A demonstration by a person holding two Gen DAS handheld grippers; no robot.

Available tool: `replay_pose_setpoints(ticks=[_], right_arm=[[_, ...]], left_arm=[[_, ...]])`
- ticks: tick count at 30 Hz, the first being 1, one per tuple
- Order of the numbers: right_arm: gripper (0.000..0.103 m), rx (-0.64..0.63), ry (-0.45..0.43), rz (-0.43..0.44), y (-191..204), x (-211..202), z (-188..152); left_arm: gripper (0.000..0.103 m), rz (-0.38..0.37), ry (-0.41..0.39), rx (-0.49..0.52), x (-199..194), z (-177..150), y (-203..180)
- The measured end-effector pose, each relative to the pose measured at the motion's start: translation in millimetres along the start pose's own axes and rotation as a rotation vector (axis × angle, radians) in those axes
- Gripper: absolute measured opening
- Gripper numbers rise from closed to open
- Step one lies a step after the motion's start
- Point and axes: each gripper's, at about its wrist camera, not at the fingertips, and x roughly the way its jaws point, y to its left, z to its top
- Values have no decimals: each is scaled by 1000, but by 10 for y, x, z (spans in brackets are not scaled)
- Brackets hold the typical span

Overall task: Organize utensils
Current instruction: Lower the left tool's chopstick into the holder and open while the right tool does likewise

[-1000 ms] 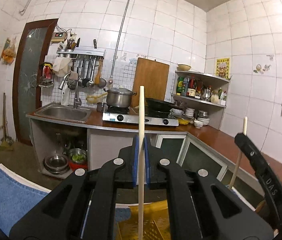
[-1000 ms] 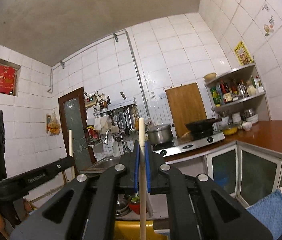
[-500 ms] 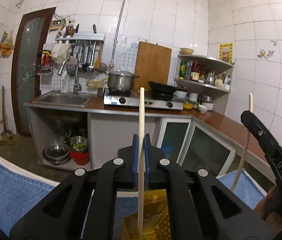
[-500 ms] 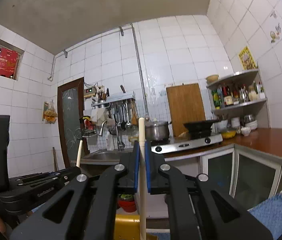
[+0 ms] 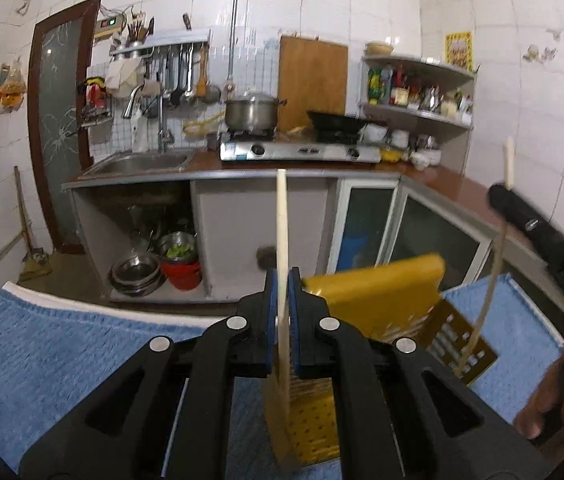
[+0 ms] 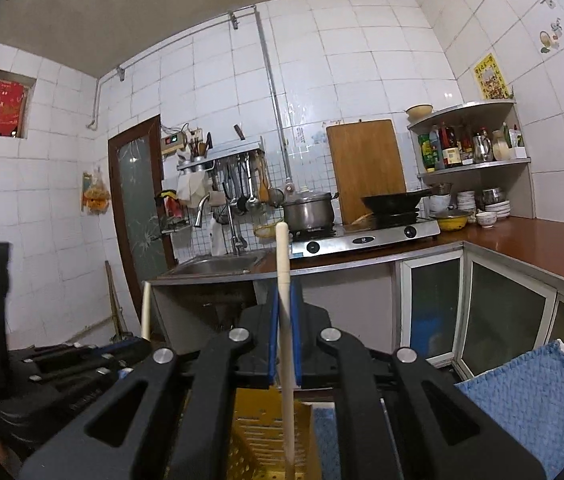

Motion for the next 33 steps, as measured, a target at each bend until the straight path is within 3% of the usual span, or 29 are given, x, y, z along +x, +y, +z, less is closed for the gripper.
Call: replay_pose_setpoints(ticks=[4, 9, 13, 18, 20, 21, 22, 23, 24, 31, 33], right_arm=[[6, -23, 12, -16, 61, -36, 19], [6, -5, -30, -15, 20, -75, 89], [6, -60, 35, -23, 58, 13, -76], [7, -3, 130, -5, -28, 81, -117], [8, 6, 157, -4, -26, 22, -70], [13, 2, 164, -7, -9, -42, -31], [22, 2, 167, -6, 1, -117, 14], [47, 7, 161, -3, 16, -198, 54], [54, 9, 146, -7, 33, -316, 103], [54, 22, 179, -8, 183, -1015, 357], [55, 17, 197, -11, 234, -1182, 377]], left_arm=[[5, -13, 42, -32, 16, 2, 80], [6, -1, 32, -37, -48, 27, 131], [6, -3, 38, -33, -23, -8, 101], [9, -12, 68, -63, -50, -14, 160], [19, -12, 80, -75, -151, 33, 210], [29, -7, 81, -73, -218, 56, 228], [38, -5, 79, -69, -332, 98, 258], [42, -6, 76, -65, -469, 142, 284], [49, -6, 72, -62, -559, 164, 299], [79, 33, 42, -41, -1645, 313, 437], [83, 61, 34, -25, -1888, 299, 448]])
